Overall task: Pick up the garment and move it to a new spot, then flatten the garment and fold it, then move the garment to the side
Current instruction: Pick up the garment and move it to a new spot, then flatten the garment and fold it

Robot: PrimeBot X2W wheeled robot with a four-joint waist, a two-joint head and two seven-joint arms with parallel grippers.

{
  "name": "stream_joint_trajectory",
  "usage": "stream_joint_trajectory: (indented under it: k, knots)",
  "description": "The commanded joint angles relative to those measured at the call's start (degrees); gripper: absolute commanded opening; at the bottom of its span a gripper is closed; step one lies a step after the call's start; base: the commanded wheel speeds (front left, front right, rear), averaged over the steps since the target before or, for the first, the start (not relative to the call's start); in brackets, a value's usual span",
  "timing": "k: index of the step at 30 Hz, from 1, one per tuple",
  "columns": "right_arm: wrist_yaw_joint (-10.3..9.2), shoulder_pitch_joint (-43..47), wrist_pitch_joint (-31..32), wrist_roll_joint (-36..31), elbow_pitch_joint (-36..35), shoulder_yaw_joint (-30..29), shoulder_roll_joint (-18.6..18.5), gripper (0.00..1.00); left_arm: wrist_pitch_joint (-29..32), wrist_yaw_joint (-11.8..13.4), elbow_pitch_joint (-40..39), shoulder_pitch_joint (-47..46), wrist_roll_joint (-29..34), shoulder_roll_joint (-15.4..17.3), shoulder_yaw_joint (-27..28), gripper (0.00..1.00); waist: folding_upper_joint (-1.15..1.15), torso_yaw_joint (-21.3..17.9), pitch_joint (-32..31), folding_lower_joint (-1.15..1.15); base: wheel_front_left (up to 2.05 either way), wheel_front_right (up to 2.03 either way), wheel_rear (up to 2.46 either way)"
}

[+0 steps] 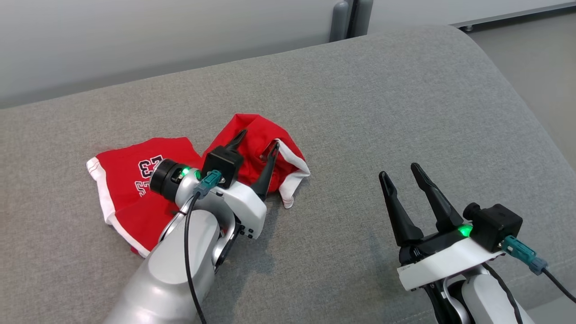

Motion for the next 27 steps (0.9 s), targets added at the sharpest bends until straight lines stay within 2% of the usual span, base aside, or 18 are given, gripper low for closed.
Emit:
stream_joint_trajectory:
  k: [1,14,19,27]
  knots:
    - [0.42,-1.39,-0.76,0.37,-1.09,0.85,0.07,1.0,-0.74,0.87,-2.69,-2.4,-0.21,0.74,1.65,1.0,0.0,0.5,-0.22,0.0,0.0,0.0,0.0]
    - [0.42,0.73,-0.76,0.81,-1.01,3.6,-0.02,1.0,-0.76,3.59,-21.7,10.43,1.62,2.02,7.59,1.0,0.0,5.17,-4.55,0.0,0.0,0.0,0.0]
    - [0.42,2.05,-0.76,1.19,-0.58,4.71,-0.45,1.0,-0.76,3.07,-26.19,16.77,1.61,2.94,9.85,1.0,0.0,7.29,-6.41,0.0,0.0,0.0,0.0]
    - [0.42,4.1,-0.76,1.48,-0.41,4.74,-0.9,1.0,-0.76,2.08,-28.1,25.17,2.87,3.16,10.73,1.0,0.0,9.55,-8.53,0.0,0.0,0.0,0.0]
